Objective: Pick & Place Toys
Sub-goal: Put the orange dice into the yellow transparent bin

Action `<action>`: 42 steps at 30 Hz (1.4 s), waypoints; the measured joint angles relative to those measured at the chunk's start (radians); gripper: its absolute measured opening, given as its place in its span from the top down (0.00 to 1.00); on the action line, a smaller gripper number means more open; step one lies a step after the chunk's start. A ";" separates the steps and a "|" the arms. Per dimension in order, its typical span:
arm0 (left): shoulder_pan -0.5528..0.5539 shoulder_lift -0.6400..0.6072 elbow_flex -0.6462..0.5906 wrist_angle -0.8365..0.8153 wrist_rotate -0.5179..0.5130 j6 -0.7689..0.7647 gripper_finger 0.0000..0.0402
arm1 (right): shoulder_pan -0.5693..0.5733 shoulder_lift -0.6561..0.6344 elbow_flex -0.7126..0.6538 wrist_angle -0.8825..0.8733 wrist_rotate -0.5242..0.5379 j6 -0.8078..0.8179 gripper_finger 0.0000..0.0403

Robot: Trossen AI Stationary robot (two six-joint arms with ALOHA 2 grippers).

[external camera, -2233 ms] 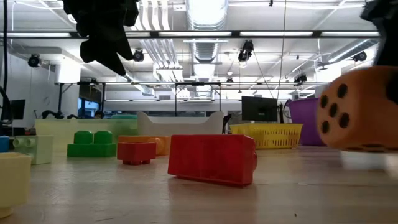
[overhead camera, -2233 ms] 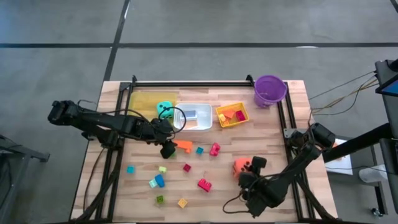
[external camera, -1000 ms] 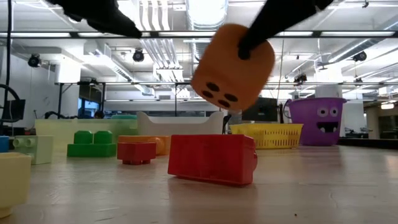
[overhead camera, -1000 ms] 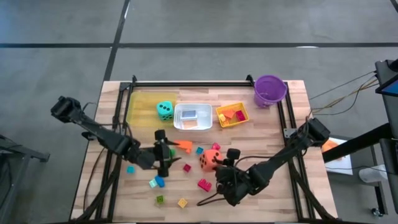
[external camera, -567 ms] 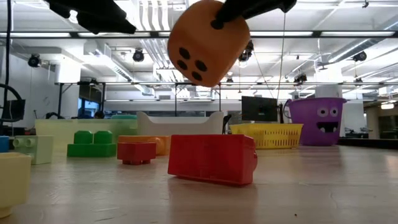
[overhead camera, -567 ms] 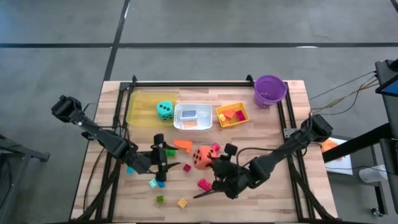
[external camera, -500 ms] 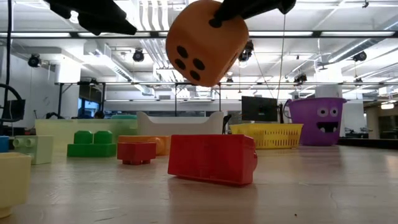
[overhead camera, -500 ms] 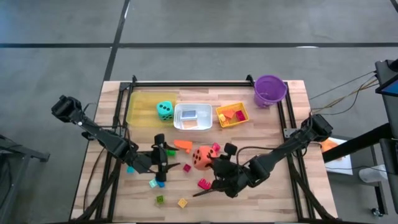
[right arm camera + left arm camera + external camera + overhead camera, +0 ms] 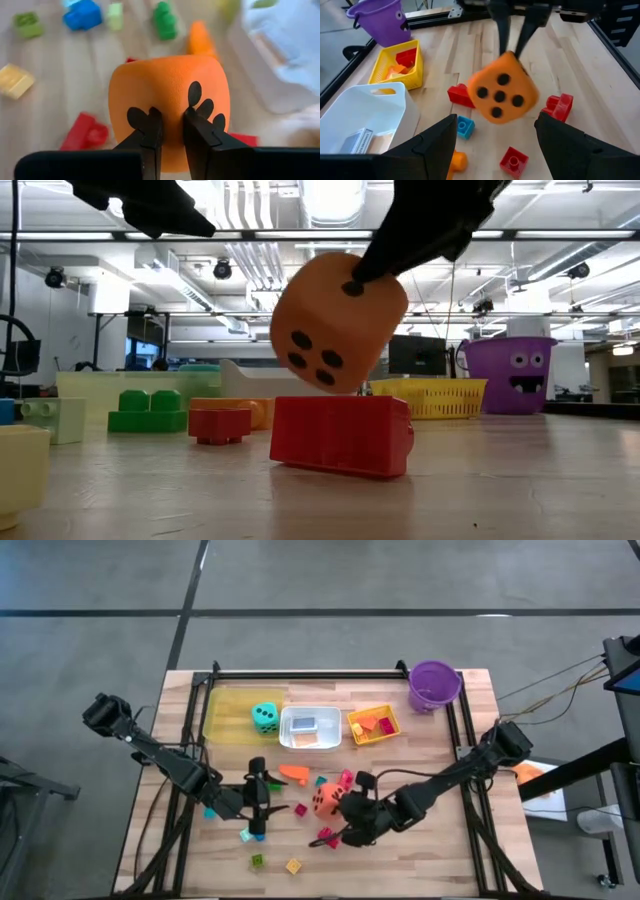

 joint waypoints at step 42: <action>0.004 0.000 0.011 -0.019 0.046 -0.315 0.34 | -0.381 0.000 -0.119 0.222 -0.909 0.135 0.98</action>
